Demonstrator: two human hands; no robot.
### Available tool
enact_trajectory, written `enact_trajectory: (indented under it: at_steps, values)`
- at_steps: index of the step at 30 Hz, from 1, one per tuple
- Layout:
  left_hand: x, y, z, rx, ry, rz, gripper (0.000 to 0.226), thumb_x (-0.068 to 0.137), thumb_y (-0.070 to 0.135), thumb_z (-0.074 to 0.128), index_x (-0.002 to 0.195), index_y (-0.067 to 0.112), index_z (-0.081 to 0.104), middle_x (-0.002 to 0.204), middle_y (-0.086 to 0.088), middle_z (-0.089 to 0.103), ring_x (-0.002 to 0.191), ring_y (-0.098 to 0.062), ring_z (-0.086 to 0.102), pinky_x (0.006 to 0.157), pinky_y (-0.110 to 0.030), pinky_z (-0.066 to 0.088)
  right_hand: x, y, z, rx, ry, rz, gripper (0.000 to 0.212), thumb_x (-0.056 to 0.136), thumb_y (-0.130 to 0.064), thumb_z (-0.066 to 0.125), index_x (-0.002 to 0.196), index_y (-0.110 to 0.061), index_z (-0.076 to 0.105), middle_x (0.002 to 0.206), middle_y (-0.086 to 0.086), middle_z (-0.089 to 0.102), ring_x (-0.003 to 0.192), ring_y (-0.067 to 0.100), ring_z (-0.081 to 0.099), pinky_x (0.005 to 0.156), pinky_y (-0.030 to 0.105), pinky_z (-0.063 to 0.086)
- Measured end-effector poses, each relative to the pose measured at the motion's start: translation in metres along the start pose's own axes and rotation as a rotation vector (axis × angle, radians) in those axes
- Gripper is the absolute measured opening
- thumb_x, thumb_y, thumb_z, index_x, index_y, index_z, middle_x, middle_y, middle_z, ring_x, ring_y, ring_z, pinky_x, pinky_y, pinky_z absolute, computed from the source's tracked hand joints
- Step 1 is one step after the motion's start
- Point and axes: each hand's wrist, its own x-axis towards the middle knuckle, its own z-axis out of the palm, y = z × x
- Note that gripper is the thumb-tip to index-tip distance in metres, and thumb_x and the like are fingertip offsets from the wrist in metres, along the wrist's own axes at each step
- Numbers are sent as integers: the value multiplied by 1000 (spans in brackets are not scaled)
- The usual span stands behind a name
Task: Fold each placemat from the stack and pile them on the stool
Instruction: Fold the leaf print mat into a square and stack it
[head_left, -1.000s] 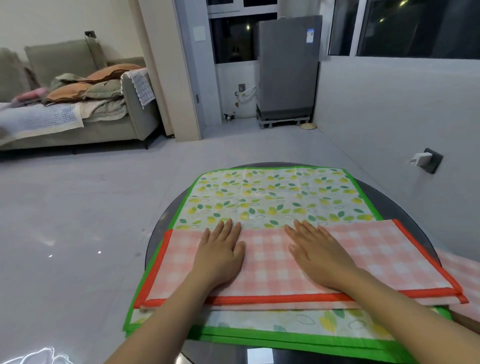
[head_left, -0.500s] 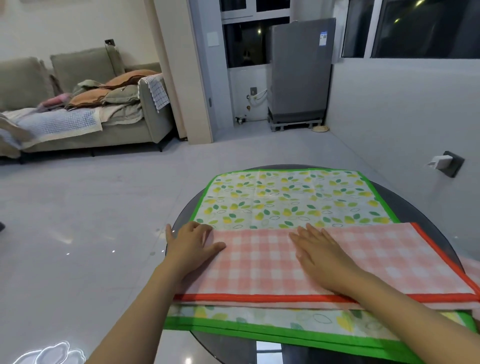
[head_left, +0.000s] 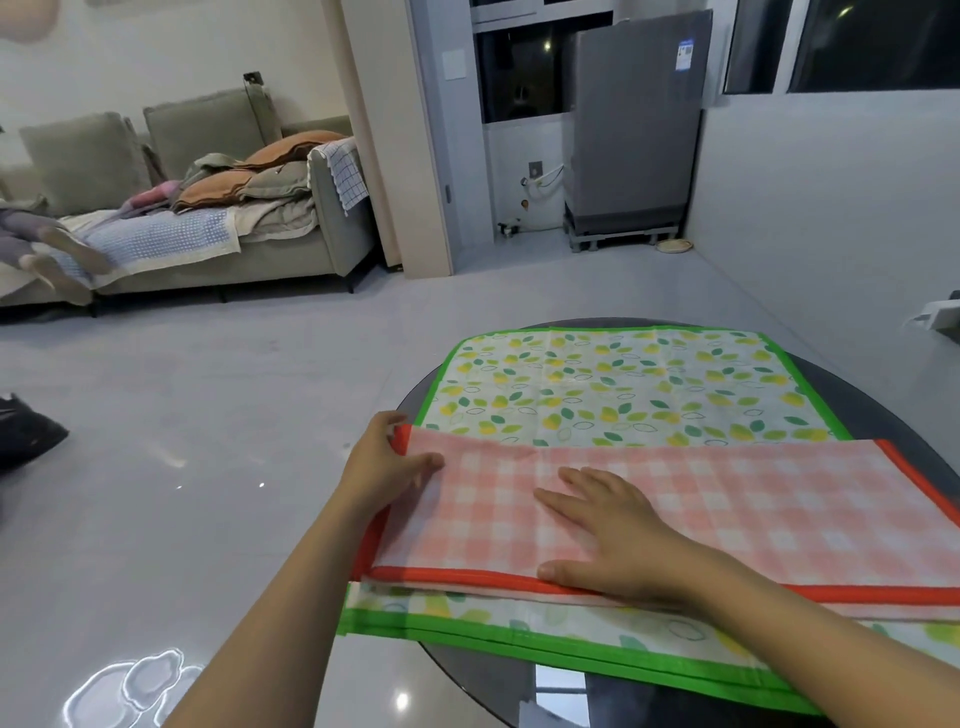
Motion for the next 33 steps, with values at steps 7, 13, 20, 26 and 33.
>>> enact_trajectory:
  at_steps: [7, 13, 20, 26, 33]
  values:
    - [-11, 7, -27, -469, -86, -201, 32, 76, 10, 76, 106, 2, 68, 95, -20, 71, 75, -29, 68, 76, -40, 58, 1, -3, -2, -32, -32, 16, 87, 76, -74, 48, 146, -45, 5, 158, -8, -7, 145, 18, -8, 116, 39, -2]
    - [-17, 42, -31, -724, -205, -335, 42, 74, 30, 78, 101, 0, 67, 92, -18, 70, 74, -31, 68, 63, -37, 58, -4, 0, -9, 18, -28, -13, 103, 64, -84, 48, 148, -37, 11, 159, -7, 1, 146, 16, -2, 116, 35, 1]
    - [-27, 85, 2, -955, -347, -269, 52, 59, 40, 87, 88, 8, 59, 77, -10, 47, 65, -20, 45, 66, -29, 42, -25, 21, -37, 524, 227, 72, 56, 84, -51, 58, 135, -33, 44, 140, -8, 46, 124, 8, 48, 101, 26, 40]
    - [-50, 129, 56, -976, -411, -142, 21, 92, 15, 56, 72, 11, 52, 38, 7, 47, 27, -1, 41, 31, -10, 33, -52, 40, -60, 855, 412, 164, 24, 92, -35, 53, 113, -27, 61, 103, -7, 65, 88, 9, 65, 81, 30, 54]
    - [-63, 141, 120, -843, -396, -112, 19, 83, 12, 70, 95, 0, 63, 59, -2, 58, 40, -6, 51, 44, -16, 43, -71, 50, -77, 970, 464, 232, 23, 95, -32, 49, 109, -18, 61, 90, 1, 68, 70, 14, 66, 65, 25, 50]
